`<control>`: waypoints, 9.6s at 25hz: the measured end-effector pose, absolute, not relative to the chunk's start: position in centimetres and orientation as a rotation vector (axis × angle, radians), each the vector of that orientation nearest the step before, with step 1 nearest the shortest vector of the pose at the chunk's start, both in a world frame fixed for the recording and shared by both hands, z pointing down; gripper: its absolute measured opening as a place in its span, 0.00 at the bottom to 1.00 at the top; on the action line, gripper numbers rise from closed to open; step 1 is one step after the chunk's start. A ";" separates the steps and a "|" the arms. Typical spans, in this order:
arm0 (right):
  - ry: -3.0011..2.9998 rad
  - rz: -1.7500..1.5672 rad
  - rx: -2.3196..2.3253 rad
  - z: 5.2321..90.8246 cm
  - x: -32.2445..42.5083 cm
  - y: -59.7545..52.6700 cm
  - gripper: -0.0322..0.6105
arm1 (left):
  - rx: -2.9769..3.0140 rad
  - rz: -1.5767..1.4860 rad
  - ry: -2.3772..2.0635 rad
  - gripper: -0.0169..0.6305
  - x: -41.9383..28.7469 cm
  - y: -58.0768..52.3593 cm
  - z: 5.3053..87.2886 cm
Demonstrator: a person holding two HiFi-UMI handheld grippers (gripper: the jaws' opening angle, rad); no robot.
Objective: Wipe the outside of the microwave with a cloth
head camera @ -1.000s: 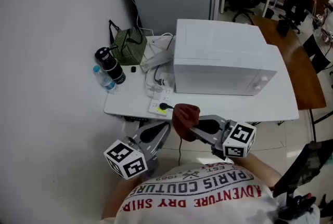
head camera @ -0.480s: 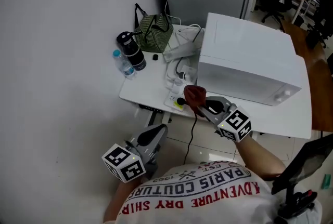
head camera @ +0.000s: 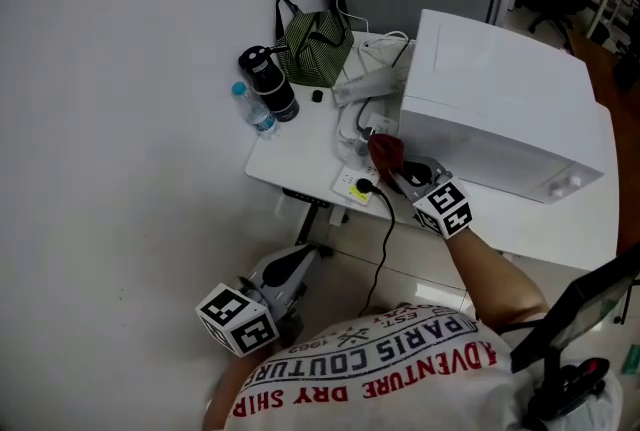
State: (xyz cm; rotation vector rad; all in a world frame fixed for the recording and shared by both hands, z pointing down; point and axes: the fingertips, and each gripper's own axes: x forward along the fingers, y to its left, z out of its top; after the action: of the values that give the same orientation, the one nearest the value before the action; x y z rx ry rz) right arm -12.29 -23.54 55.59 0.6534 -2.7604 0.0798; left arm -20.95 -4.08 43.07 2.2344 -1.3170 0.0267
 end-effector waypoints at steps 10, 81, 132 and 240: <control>-2.714 0.140 0.807 56.7 -10.0 -25.2 0.11 | 2.237 0.033 -1.328 0.03 -21.2 -4.7 42.9; -2.830 0.215 1.242 46.0 -7.1 -26.2 0.11 | 2.294 -0.074 -1.354 0.03 -22.8 -1.5 40.9; -2.882 0.280 0.983 31.1 0.0 -21.8 0.10 | 2.550 -0.093 -0.855 0.03 -14.6 -6.6 39.3; -2.077 1.007 0.742 39.1 16.3 -47.5 0.11 | 2.497 -0.109 -0.988 0.03 -7.1 -21.5 39.1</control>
State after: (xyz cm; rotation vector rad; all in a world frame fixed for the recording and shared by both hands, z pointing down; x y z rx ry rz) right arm 16.25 -47.48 39.15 0.7424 -2.0773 1.0073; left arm -7.14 -21.55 39.10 2.4972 -0.9882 -0.1090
